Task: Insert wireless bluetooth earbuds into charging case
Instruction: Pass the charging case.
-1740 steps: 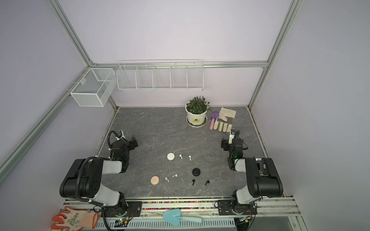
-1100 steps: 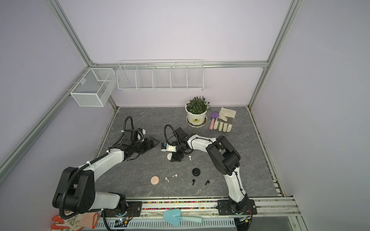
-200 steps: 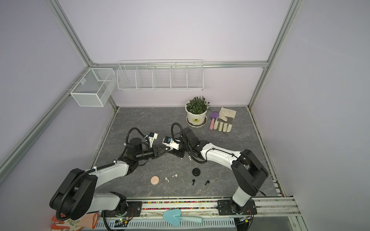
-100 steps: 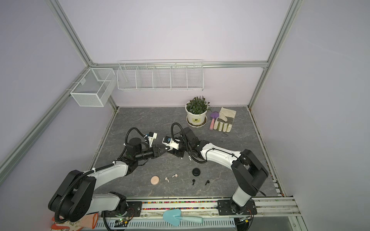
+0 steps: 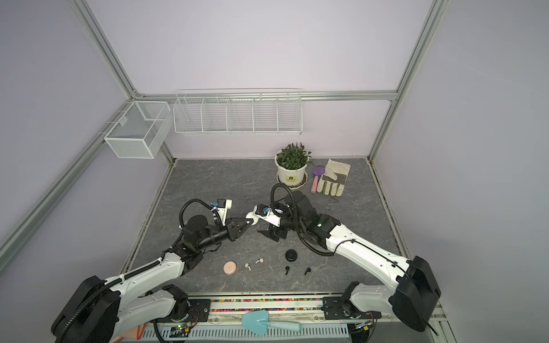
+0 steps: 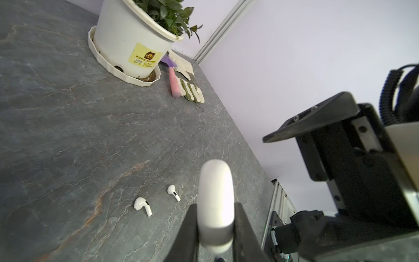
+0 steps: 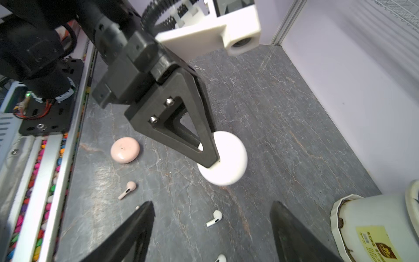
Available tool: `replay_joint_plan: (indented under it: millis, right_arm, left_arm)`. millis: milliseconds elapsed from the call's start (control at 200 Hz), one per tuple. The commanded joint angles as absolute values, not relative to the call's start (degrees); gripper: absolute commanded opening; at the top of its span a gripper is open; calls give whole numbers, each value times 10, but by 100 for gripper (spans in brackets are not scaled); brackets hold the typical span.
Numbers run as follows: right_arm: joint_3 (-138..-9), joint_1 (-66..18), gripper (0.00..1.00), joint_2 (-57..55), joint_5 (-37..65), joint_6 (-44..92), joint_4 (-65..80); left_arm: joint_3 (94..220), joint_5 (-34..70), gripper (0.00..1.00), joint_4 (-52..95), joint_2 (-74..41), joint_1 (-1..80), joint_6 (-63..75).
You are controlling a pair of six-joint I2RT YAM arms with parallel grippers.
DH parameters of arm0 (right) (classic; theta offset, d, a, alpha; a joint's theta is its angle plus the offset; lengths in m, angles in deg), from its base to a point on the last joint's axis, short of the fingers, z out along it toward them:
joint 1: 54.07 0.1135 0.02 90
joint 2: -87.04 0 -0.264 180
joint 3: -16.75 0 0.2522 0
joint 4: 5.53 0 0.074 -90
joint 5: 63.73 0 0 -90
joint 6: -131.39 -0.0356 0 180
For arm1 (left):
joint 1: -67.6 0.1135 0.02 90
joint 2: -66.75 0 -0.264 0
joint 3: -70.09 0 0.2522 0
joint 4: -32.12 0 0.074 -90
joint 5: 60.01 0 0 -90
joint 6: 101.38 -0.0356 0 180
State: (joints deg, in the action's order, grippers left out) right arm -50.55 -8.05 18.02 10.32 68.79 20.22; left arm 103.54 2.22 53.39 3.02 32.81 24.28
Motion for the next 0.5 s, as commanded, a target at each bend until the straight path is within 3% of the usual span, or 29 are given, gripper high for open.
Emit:
replay_joint_plan:
  millis: [0,75,290,500]
  right_arm:
    - [-482,-78,82,230,113,678,259]
    - [-480,-78,82,254,120,677,270]
    - [-503,-78,80,272,122,680,284]
    - [-516,-78,80,283,128,699,289]
  left_arm:
    - [1030,71,0,604,30,320,184]
    - [1035,71,0,606,33,320,199]
    - [1117,120,0,439,22,323,234]
    - [1070,50,0,611,22,323,132]
